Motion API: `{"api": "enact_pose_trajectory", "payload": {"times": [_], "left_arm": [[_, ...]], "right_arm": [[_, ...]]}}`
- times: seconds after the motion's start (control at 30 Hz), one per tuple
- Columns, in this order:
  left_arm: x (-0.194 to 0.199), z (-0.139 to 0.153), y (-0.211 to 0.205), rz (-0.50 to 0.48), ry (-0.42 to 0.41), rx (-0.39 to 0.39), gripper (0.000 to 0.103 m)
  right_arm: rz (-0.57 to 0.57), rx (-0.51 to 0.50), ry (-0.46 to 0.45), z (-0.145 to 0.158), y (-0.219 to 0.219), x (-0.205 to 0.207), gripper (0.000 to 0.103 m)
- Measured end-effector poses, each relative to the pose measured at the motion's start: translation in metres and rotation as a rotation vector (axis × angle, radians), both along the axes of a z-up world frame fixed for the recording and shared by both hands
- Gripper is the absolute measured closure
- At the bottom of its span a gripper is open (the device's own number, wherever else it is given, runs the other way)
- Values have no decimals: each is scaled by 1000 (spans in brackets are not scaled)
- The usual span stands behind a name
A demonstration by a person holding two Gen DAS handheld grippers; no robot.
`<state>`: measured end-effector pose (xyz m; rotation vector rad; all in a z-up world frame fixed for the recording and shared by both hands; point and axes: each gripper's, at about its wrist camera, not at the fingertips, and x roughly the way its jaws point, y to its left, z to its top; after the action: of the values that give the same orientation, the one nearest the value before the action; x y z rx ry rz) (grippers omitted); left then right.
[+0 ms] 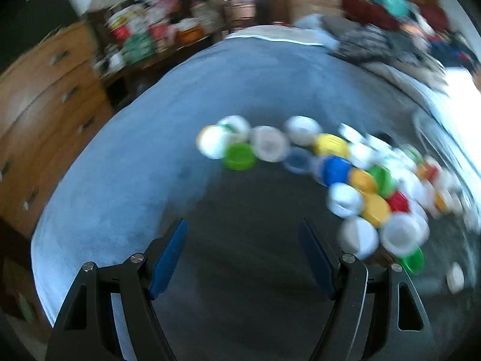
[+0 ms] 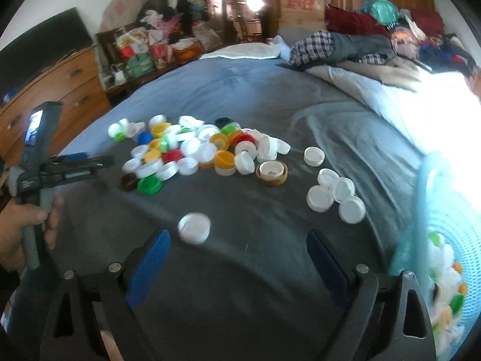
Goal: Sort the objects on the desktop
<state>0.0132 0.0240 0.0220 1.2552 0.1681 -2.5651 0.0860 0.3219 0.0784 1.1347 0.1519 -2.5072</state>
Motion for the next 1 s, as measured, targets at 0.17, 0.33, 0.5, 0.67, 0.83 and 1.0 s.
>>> {"api": "enact_pose_trajectory", "payload": {"times": [0.17, 0.33, 0.5, 0.67, 0.83, 1.0], "left_arm": [[-2, -24, -12, 82, -39, -18, 2], [1, -24, -11, 101, -42, -23, 2], [6, -23, -9, 106, -38, -16, 2], [6, -22, -6, 104, -30, -22, 2], [3, -23, -12, 87, -28, 12, 1], [1, -23, -11, 85, -23, 1, 1]], "right_arm": [[-1, 16, -32, -29, -9, -28, 7], [-27, -40, -85, -55, -1, -40, 0], [-19, -53, -31, -59, 0, -38, 0], [-16, -77, -35, -60, 3, -39, 0], [-15, -82, -33, -61, 3, -38, 0], [-15, -84, -33, -60, 3, -38, 0]]}}
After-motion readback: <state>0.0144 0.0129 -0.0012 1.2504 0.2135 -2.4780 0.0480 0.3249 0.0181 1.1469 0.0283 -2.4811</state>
